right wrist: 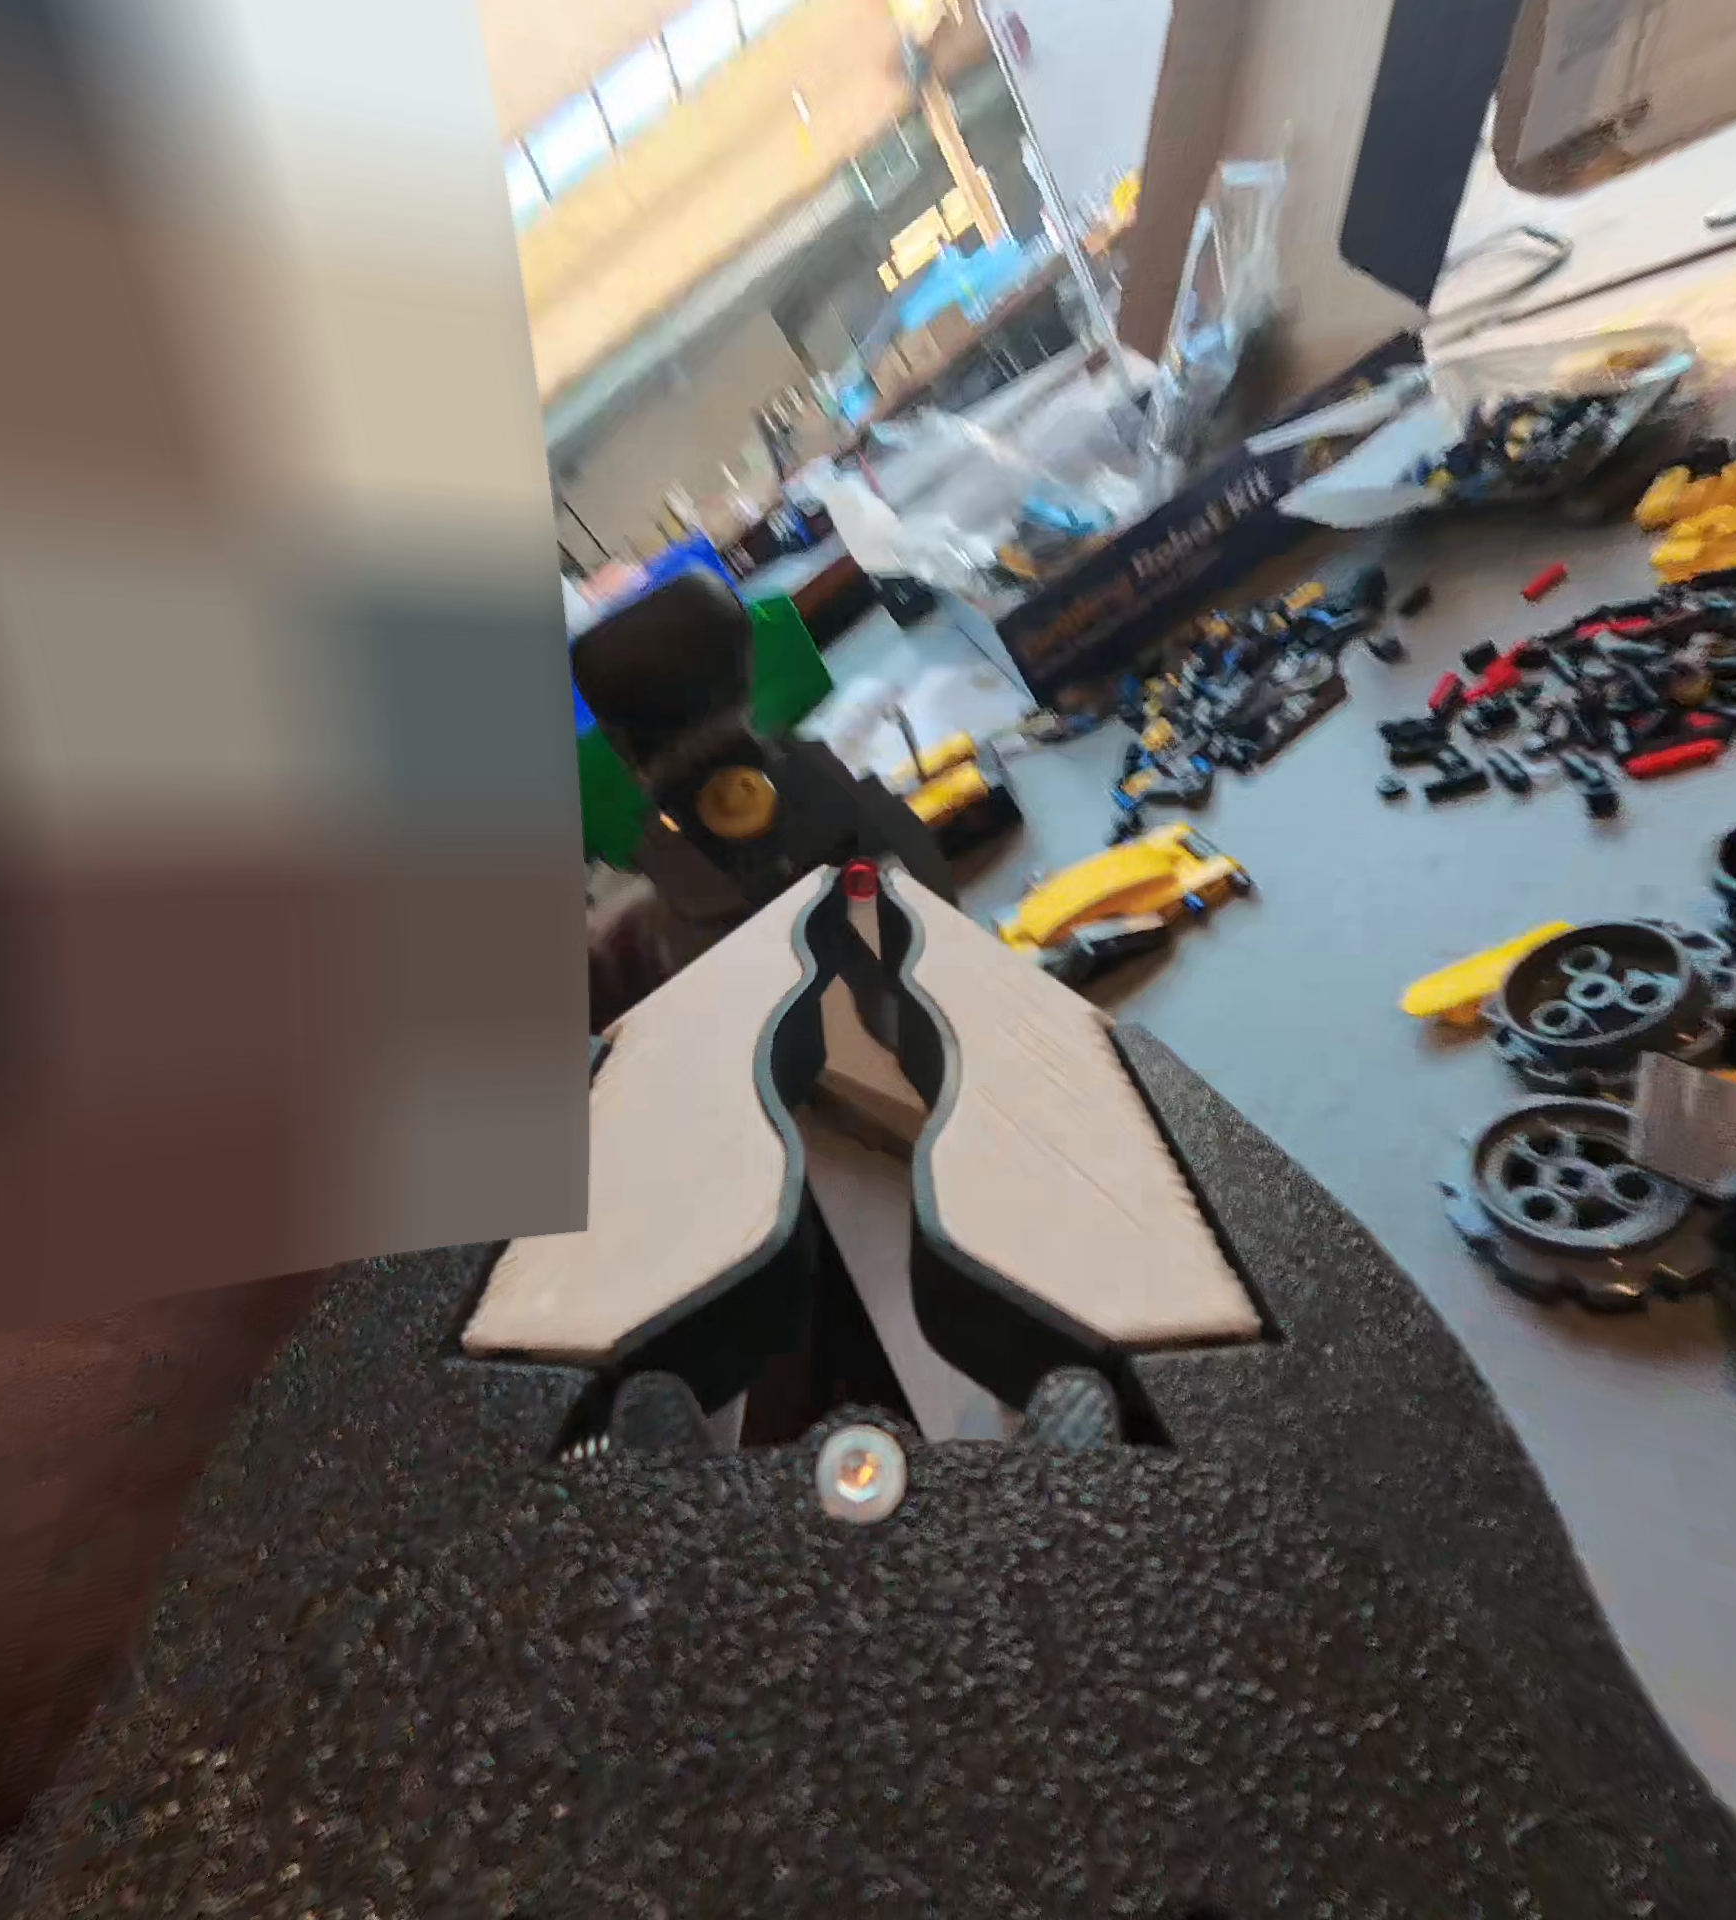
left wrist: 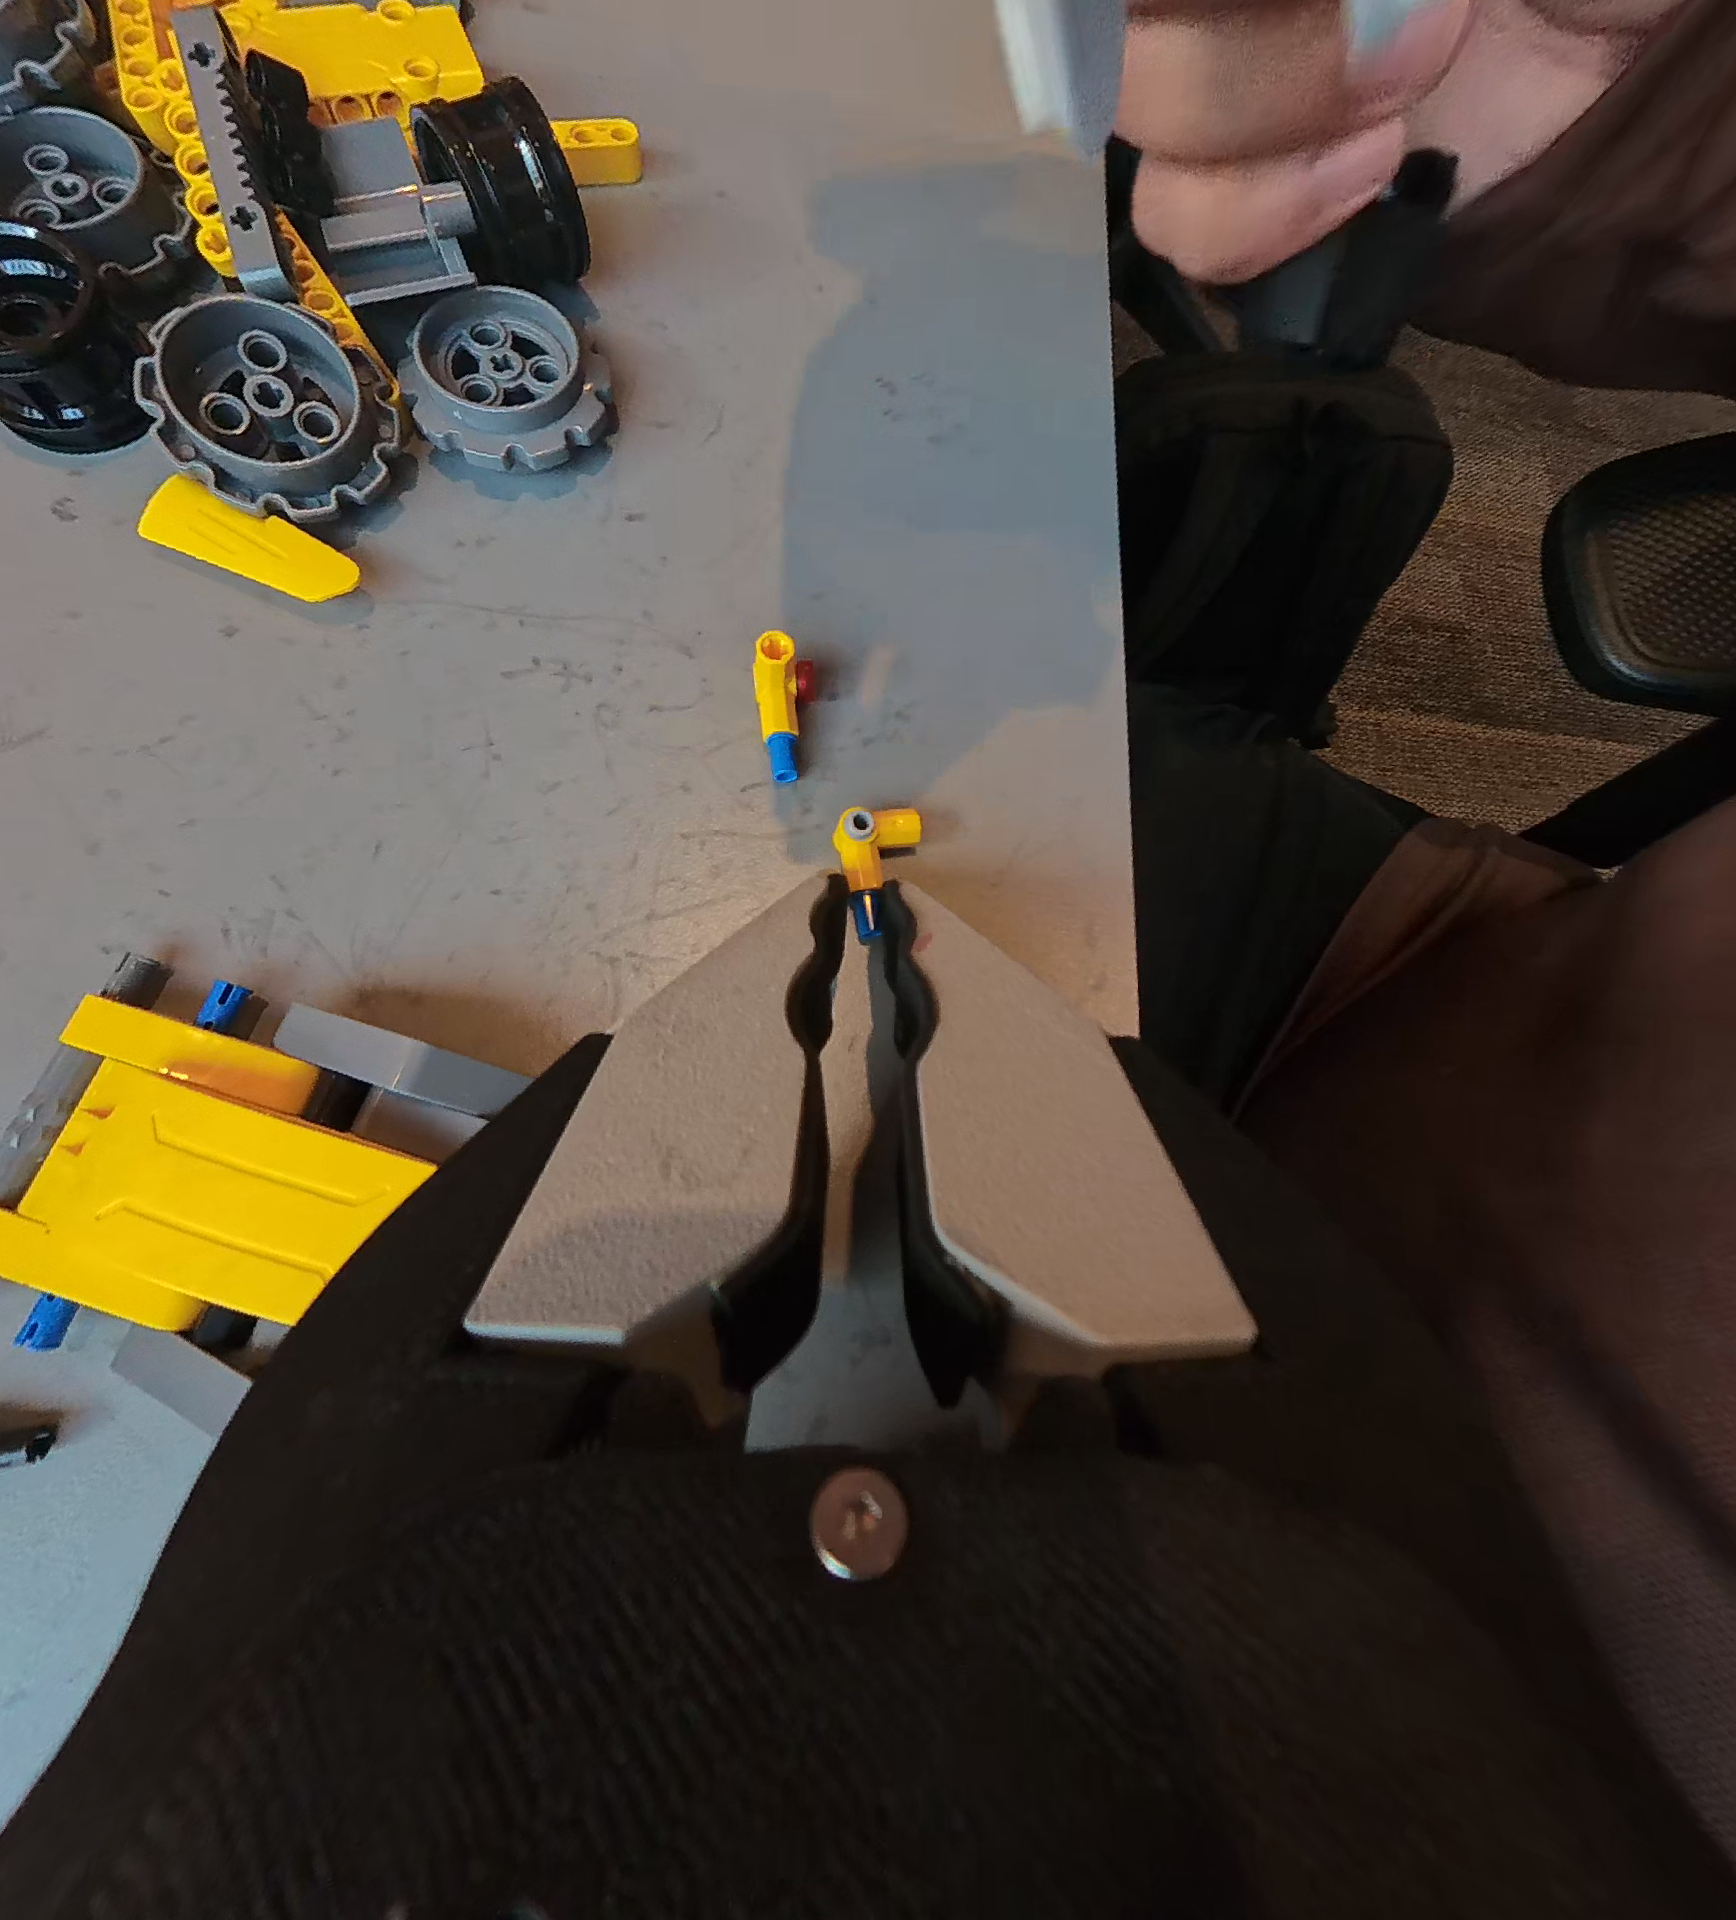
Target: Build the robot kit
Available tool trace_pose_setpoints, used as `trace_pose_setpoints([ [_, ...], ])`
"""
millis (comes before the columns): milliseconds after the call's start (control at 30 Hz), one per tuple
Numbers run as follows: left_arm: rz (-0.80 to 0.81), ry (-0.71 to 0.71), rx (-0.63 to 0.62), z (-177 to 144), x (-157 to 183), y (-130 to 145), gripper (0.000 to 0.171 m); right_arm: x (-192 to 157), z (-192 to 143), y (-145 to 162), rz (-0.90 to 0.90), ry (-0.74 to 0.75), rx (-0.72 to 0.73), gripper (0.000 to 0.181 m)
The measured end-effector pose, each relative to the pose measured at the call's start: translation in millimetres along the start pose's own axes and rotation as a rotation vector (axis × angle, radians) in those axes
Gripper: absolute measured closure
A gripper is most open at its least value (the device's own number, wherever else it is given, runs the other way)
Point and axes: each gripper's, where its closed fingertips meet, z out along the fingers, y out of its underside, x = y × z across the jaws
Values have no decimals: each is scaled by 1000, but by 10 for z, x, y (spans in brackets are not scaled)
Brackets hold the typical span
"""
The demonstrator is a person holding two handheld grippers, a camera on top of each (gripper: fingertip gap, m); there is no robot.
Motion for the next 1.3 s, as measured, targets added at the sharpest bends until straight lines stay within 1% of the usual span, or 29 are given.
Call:
trace_pose_setpoints([
  [33, 0, 0, 0, -1, 1, 0, 169, 74, 33, 142, -69, 71, -91, 177],
  [100, 1, 0, 0, 0, 2, -1, 169, 190, 86, 431, -197, 176, -275, 177],
  [167, 0, 2, 0, 1, 3, -1, 169, 303, 117, 662, -273, 251, -412, 176],
  [233, -1, 3, 0, 1, 4, -1, 169, 337, 148, 808, -280, 257, -484, 176],
  [333, 4, -1, 0, 1, 4, 0, 169, 442, 128, 890, -341, 312, -550, 176],
  [533, 12, -8, 0, 3, 3, -1, 169, 454, 114, 995, -437, 343, -647, 176],
  [700, 22, -17, -1, 6, 3, -1, 169, 450, 111, 1003, -487, 360, -689, 176],
  [867, 21, -16, -1, 8, 2, -3, 169, 453, 113, 1008, -571, 371, -773, 176],
  [1300, 28, -21, -1, 12, 1, -4, 169, 454, 116, 1018, -637, 306, -1004, 177],
])
